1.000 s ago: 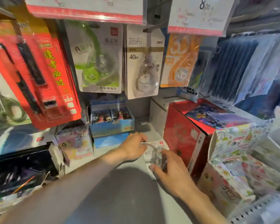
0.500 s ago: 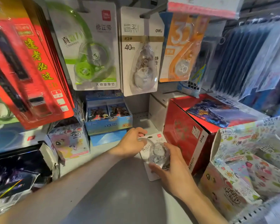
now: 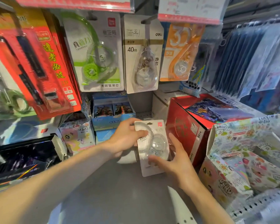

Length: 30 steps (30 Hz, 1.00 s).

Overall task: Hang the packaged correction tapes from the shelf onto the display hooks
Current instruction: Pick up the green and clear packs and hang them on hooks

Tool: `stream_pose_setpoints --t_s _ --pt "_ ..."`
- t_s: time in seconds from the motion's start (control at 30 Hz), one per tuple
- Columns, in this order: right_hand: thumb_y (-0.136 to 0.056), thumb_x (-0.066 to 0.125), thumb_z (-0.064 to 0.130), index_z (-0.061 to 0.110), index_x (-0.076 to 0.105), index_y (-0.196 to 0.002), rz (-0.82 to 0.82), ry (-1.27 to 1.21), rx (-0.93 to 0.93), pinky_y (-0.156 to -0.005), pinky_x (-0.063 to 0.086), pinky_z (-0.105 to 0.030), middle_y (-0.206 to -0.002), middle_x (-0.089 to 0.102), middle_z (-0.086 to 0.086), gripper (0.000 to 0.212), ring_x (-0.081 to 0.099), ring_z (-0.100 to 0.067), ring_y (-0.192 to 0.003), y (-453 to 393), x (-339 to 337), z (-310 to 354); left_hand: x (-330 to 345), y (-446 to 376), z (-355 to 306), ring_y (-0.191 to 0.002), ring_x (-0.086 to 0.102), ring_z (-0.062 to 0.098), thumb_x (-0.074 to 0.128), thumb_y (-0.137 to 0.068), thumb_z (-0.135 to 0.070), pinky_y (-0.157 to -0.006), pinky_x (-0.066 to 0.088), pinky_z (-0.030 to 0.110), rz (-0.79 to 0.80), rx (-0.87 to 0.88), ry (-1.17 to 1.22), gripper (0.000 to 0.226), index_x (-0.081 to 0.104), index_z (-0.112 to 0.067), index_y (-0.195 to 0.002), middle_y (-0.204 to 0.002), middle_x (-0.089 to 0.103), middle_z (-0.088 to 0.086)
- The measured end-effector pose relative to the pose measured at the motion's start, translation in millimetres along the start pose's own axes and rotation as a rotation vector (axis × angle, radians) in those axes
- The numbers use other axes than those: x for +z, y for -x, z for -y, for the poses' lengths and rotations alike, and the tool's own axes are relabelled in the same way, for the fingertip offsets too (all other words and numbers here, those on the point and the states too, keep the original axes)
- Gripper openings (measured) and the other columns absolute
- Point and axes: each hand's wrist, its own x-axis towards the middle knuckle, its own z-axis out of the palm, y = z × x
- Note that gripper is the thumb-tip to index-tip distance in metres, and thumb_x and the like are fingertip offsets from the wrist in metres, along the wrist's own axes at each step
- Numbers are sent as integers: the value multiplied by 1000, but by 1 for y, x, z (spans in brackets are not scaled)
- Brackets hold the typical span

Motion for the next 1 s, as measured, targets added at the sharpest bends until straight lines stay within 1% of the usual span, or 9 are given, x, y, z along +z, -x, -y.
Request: stream_pose_setpoints --t_s 0.1,0.2,0.47,0.6,0.63,0.67,0.8,0.93,1.0 --pt "-82 85 9 34 56 -136 66 -115 39 -86 56 -14 -114 79 9 66 74 -6 -104 0 -2 17 -20 17 -14 -76 77 10 74 -90 0 -63 57 20 41 68 19 33 65 -8 -120 -99 81 10" --pt "-88 78 1 15 58 -133 114 -238 59 -78 62 -25 -105 82 -2 52 80 -18 -95 2 -1 38 -41 35 -27 -87 80 17 76 -89 -3 -73 60 23 56 118 32 30 70 -12 -117 -98 83 5" --pt "-89 74 -2 12 58 -125 227 -319 -46 -73 63 -28 -107 82 -7 41 80 -23 -94 9 0 97 -74 83 -61 -71 77 6 75 -91 -8 -57 54 15 -75 327 -10 20 69 -13 -109 -94 83 -1" --pt "-90 74 0 13 59 -125 280 -290 -152 -81 64 -32 -111 81 -6 40 79 -23 -99 3 -16 118 -71 109 -79 -81 73 41 76 -91 -20 -68 58 47 -195 471 -118 22 66 -20 -110 -93 81 8" --pt "-90 74 0 14 59 -125 296 -284 -174 -83 64 -32 -112 81 -4 41 79 -21 -101 1 -21 122 -68 115 -83 -81 69 46 76 -91 -21 -69 57 49 -226 504 -132 23 64 -21 -110 -89 79 10" --pt "-90 75 1 15 59 -125 313 -277 -196 -84 64 -32 -112 81 -2 41 79 -19 -101 0 -27 126 -65 121 -88 -76 67 44 76 -91 -21 -67 56 46 -262 531 -138 23 63 -23 -110 -84 78 9" --pt "-90 76 5 20 59 -124 371 -265 -309 -90 62 -35 -113 80 2 41 77 -15 -104 -6 -48 139 -50 139 -105 -53 53 0 77 -90 -22 -58 46 14 -437 600 -198 33 57 -34 -113 -60 62 -16" --pt "-90 77 10 27 58 -124 400 -281 -408 -90 61 -26 -114 79 12 42 75 -8 -106 -12 -62 151 -34 156 -124 -61 58 9 79 -87 -29 -69 53 30 -596 602 -213 41 54 -38 -119 -71 67 1" --pt "-90 78 13 30 57 -124 409 -294 -443 -91 59 -21 -115 78 16 43 74 -5 -107 -13 -64 154 -29 164 -133 -68 62 12 76 -85 -36 -77 59 41 -652 588 -196 44 52 -38 -121 -75 70 0"
